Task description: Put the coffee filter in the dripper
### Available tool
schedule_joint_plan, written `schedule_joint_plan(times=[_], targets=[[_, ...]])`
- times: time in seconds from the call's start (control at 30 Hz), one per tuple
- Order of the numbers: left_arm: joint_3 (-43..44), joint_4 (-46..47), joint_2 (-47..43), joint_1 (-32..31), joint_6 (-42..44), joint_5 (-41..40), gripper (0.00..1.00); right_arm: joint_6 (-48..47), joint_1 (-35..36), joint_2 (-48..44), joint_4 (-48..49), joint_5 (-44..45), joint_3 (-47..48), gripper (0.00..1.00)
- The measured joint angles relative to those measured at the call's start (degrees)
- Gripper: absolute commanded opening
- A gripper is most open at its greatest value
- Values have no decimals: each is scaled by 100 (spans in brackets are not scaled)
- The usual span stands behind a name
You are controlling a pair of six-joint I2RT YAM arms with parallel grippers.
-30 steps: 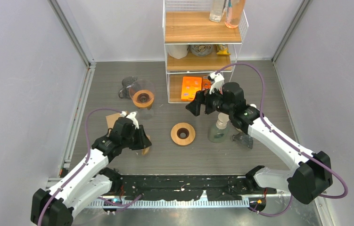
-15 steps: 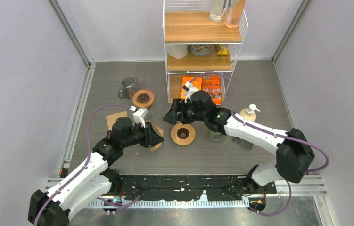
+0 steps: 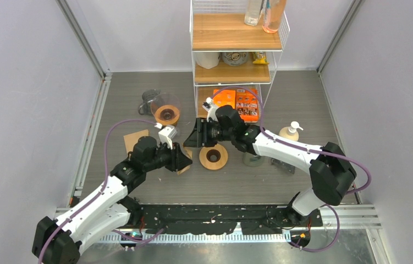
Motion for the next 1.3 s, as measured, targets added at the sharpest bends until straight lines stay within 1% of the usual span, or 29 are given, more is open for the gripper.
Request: schedule_joint_plan(times=[0.13, 0.33, 0.4, 0.47, 0.63, 0.67, 0.73, 0.8, 0.87, 0.93, 1.0, 1.07, 1.17, 1.2, 1.3], targets=[[57, 76, 74, -2, 87, -70, 29, -44, 26, 66, -11, -203, 94, 54], [140, 192, 114, -7, 96, -72, 29, -155, 42, 160, -192, -289, 251, 48], [140, 192, 122, -11, 98, -74, 29, -188, 50, 210, -269, -299, 293, 44], [140, 190, 133, -13, 98, -101, 29, -212, 63, 232, -310, -310, 308, 35], [168, 195, 160, -13, 96, -184, 29, -245, 74, 234, -321, -317, 317, 22], [186, 197, 170, -13, 94, -212, 29, -245, 76, 234, -315, -319, 317, 15], [210, 201, 186, -13, 92, -245, 29, -249, 79, 234, -302, -319, 317, 7], [214, 203, 197, -13, 90, -278, 30, -260, 79, 234, -302, -321, 317, 5], [214, 205, 203, -13, 87, -284, 33, -264, 79, 234, -304, -319, 317, 5], [214, 208, 201, -13, 90, -284, 38, -280, 79, 234, -304, -315, 317, 5], [214, 205, 201, -13, 87, -289, 50, -302, 79, 234, -304, -297, 317, 5], [214, 205, 184, -13, 94, -313, 67, -326, 81, 232, -304, -260, 317, 5], [214, 190, 72, -13, 98, -328, 98, -369, 74, 214, -308, -184, 317, 5], [214, 179, -11, -13, 98, -332, 99, -382, 61, 195, -310, -168, 317, 5], [212, 125, -380, -13, 92, -396, 100, -487, -28, 59, -319, -177, 317, 5]])
